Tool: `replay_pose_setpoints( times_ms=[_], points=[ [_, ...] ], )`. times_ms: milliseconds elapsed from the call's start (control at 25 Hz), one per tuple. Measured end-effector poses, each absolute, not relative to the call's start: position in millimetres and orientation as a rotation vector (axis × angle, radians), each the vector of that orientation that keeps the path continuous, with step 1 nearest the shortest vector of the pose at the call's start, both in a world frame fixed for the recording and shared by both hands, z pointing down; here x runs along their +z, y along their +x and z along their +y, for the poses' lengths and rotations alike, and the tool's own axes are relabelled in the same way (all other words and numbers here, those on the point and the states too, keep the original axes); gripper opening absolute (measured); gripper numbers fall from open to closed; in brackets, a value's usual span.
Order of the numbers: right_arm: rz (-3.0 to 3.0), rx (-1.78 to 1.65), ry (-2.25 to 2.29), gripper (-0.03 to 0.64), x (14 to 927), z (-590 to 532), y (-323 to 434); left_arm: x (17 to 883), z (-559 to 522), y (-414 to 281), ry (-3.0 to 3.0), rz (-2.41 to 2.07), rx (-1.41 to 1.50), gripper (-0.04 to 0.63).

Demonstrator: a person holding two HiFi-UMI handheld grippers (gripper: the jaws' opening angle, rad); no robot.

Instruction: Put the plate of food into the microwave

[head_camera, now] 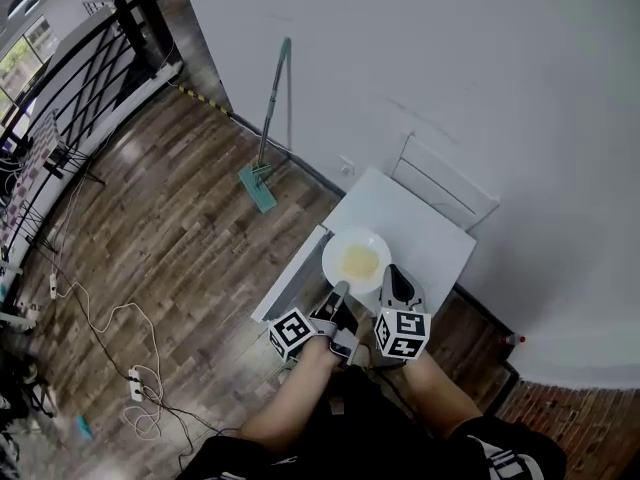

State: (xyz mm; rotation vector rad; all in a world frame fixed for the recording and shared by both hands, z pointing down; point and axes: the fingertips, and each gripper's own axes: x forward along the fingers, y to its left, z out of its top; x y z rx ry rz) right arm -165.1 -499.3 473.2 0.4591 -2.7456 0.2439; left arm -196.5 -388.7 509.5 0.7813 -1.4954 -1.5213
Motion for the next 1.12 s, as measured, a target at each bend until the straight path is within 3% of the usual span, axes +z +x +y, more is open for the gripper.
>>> replay_pose_setpoints(
  times_ms=[560,1120],
  points=[
    [-2.776,0.142,0.494,0.009,621,-450,-143,667,-349,-180,0.813,-1.461,-1.399,0.014],
    [-2.837,0.185,0.749,0.010,793,-505,-172,845,-428,-226,1.032,-1.437,-1.364,0.014]
  ],
)
